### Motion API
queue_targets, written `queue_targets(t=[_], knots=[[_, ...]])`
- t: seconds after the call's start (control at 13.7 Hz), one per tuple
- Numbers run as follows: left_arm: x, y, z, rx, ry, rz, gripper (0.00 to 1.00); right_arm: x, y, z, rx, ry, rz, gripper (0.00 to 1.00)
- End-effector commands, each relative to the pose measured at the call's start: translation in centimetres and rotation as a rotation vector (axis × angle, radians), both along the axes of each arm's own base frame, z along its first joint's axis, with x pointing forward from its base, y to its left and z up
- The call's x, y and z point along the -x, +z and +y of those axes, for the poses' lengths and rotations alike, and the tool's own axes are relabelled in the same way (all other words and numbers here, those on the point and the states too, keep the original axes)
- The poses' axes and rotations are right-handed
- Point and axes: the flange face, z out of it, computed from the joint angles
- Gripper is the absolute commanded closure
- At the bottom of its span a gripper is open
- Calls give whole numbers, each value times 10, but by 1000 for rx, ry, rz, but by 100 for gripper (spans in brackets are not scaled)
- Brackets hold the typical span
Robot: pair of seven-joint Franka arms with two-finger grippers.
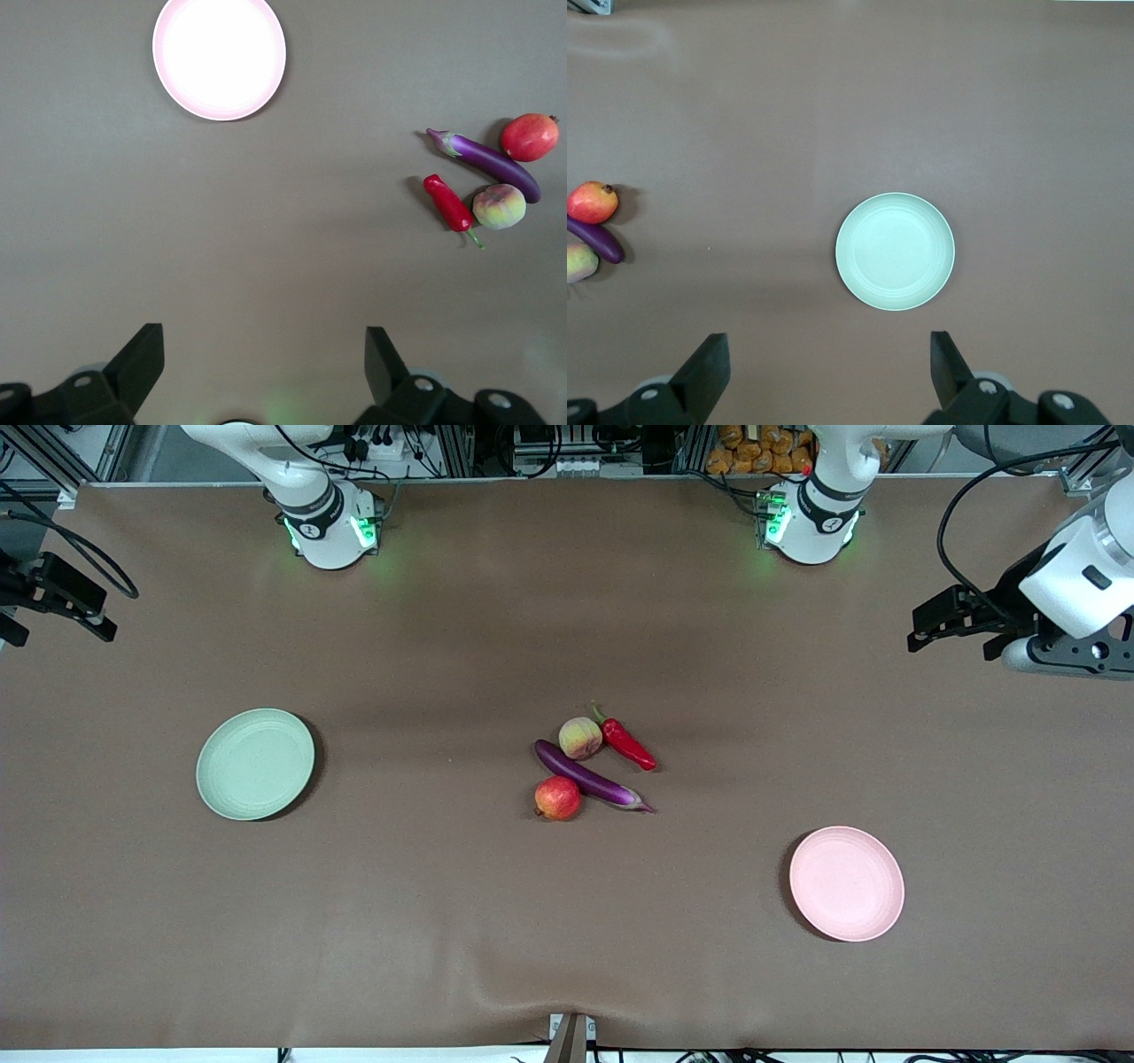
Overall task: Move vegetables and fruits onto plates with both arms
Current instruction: 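Move the left gripper from rest toward the vegetables in the middle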
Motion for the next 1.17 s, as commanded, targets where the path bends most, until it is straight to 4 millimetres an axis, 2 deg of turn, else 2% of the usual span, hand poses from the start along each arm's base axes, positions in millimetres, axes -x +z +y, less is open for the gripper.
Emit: queue_targets(t=[0.0, 0.15, 0.22, 0.44, 0.51, 0.66, 0.88, 1.1], knots=[[-9, -8, -2, 31, 33, 3, 0, -1, 10, -21, -9, -42, -26, 0], [-13, -20, -11, 44, 40, 28, 0, -4, -2, -7, 9, -17, 8, 0], [-14, -24, -18, 50, 51, 40, 0, -5, -2, -11, 12, -24, 8, 0], [-9, -56, -77, 41, 15, 70, 0, -6, 1, -13, -4, -32, -8, 0], [-9, -65, -100, 34, 53, 73, 0, -8, -8, -7, -4, -22, 18, 0], [-8, -83, -143, 26, 96, 77, 0, -11, -12, -9, -6, -24, 24, 0], [-7, -126, -214, -16, 175, 110, 0, -12, -8, -11, -30, -29, 6, 0], [-3, -167, -258, -43, 216, 123, 0, -14, -13, -10, -35, -28, 15, 0]])
